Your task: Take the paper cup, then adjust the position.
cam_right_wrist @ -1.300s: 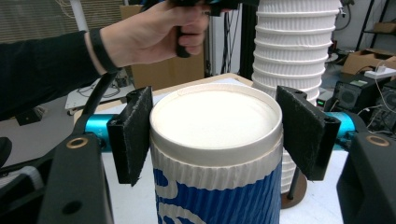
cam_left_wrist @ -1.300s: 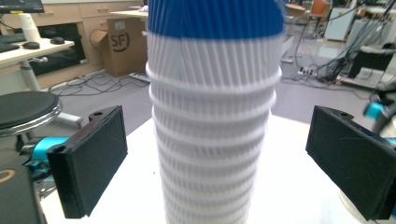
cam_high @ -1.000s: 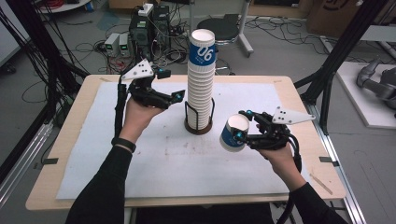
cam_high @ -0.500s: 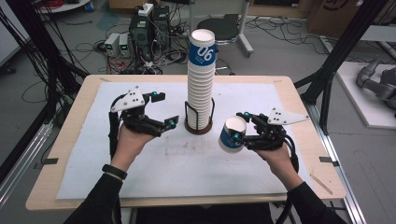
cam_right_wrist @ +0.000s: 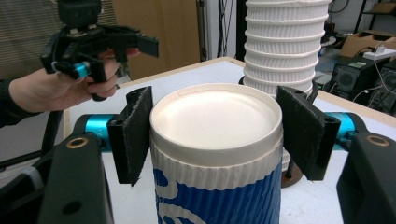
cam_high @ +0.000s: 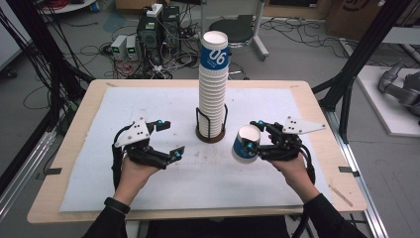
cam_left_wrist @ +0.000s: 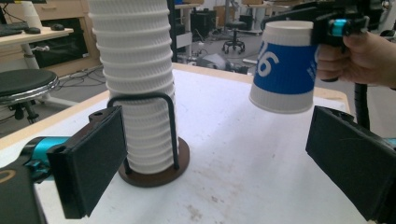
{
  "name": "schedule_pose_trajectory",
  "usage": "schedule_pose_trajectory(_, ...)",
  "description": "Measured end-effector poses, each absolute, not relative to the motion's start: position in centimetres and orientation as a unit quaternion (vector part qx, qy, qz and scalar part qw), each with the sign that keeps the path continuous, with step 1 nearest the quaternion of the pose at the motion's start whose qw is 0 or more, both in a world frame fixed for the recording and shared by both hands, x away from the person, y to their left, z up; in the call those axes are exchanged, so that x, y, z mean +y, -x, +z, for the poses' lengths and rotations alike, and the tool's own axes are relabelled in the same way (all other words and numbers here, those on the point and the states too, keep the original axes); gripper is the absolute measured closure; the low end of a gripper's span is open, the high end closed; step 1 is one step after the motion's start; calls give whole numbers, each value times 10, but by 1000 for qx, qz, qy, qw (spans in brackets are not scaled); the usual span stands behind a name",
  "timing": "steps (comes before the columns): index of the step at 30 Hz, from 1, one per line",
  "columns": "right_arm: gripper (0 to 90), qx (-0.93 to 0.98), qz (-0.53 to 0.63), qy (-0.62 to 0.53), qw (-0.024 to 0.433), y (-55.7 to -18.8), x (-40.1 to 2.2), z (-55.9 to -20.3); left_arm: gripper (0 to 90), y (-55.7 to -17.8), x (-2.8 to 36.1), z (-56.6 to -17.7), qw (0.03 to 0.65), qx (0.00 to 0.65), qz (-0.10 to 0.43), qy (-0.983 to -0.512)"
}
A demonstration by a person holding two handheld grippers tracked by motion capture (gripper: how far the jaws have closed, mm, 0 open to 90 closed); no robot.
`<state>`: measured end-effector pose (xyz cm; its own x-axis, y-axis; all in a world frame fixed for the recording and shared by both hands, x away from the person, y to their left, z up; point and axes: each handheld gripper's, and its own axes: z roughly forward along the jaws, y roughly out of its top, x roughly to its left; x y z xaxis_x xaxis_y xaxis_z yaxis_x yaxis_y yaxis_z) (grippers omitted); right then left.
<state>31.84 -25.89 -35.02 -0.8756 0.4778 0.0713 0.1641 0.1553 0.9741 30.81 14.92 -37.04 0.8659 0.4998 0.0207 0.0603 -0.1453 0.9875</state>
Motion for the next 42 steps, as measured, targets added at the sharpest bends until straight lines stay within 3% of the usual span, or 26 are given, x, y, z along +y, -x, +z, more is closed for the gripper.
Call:
schedule_pose_trajectory(14, 316, 755, 605, -221, 121, -319, -259, -358, 54, -310, 138, -389, 604, 190, 166, -756)
schedule_pose_trajectory(30, 316, 745, 625, -210, 102, -317, -258, -356, 54, -307, 107, -399, 620, 162, 95, -762)
schedule_pose_trajectory(42, 316, 749, 626, -199, 90, -313, -249, -357, 54, -309, 74, -405, 621, 135, 72, -769)
